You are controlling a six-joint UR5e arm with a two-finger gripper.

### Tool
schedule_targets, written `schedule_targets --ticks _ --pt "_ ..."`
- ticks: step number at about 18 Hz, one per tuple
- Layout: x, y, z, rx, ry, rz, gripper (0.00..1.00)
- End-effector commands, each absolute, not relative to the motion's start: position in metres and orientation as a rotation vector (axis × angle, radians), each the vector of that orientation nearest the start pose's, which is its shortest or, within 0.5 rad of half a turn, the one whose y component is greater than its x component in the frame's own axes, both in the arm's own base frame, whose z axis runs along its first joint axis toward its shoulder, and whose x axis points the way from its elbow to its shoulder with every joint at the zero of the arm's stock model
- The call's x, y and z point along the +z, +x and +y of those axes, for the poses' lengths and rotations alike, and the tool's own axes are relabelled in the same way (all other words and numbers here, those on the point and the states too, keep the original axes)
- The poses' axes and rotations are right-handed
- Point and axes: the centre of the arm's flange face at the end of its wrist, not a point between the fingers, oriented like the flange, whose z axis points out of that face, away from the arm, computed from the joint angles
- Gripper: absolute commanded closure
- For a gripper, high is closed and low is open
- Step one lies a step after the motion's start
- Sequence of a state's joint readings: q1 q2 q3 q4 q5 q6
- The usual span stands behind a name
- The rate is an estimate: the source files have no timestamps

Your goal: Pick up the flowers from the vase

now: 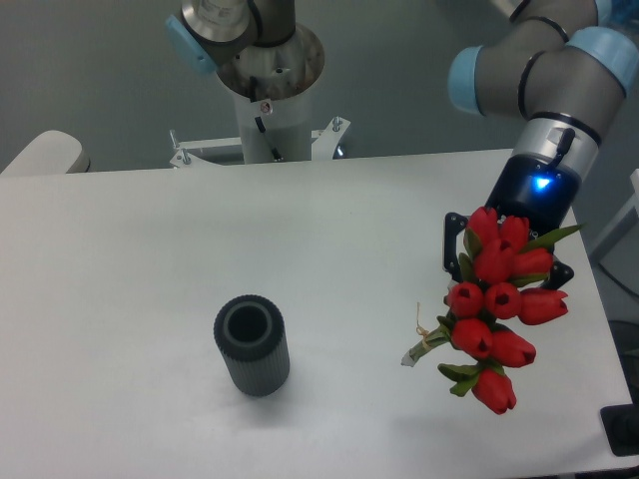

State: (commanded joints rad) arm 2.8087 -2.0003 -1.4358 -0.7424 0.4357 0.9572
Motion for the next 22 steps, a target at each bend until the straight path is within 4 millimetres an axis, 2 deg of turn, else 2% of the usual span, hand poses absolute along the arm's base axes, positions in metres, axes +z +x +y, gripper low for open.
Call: schedule_targets --ticks 22 --pt "0.4502 -0.5487 0.4262 -0.075 -1.944 0.081 0.60"
